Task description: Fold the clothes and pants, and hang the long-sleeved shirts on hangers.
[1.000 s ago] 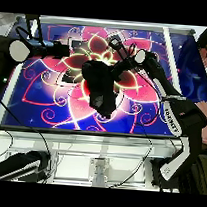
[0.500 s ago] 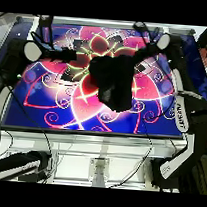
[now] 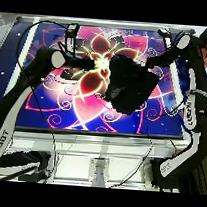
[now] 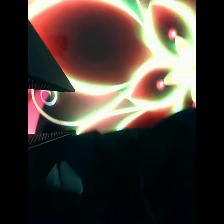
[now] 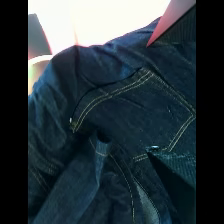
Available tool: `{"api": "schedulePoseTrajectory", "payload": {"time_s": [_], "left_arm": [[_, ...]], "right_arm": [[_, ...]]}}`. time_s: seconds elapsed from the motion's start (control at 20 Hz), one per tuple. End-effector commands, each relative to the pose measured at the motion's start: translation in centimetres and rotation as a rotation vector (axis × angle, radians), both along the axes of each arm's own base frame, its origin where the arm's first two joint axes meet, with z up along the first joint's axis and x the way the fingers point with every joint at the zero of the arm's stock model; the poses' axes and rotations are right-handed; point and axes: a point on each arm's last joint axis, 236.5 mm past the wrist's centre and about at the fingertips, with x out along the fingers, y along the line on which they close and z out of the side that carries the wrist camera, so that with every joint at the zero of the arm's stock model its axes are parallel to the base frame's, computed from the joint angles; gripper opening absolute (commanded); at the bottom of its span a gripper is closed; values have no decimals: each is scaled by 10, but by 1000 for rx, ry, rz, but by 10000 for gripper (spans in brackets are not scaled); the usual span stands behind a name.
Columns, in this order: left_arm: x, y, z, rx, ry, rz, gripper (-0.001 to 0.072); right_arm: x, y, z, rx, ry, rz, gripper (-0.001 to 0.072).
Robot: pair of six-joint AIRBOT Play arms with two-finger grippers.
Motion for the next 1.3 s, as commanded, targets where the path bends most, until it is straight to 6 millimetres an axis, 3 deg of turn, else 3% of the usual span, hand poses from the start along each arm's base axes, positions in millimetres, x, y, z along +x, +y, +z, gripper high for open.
{"api": "schedulePoseTrajectory", "payload": {"time_s": [0.0, 0.1, 0.15, 0.2, 0.3, 0.4, 0.55, 0.9, 1.1, 1.25], "left_arm": [[-19, -52, 3, 33, -90, -180, 300], [-42, -86, -8, 162, -183, -403, 316], [-54, -104, -16, 221, -229, -512, 485], [-63, -118, -25, 268, -260, -587, 520], [-71, -136, -52, 334, -267, -649, 519], [-77, -144, -81, 387, -244, -693, 520], [-83, -153, -108, 404, -208, -722, 520], [-72, -165, -127, 449, -289, -786, 520], [-59, -179, -127, 418, -365, -755, 517], [-55, -176, -152, 434, -332, -756, 517]], "right_arm": [[1, -3, 1, 10, 2, -26, 692], [2, -1, 2, 24, -2, -28, 654], [3, 2, 4, 47, -8, -30, 655], [2, 5, 6, 80, -4, -31, 655], [-1, 12, 9, 128, 7, -27, 655], [-3, 16, 9, 143, 16, -22, 655], [-3, 23, 12, 178, 15, -16, 655], [-3, 29, 14, 202, 15, -11, 655], [-6, 29, 14, 202, 27, -7, 654], [-8, 30, 13, 203, 33, -4, 654]]}}
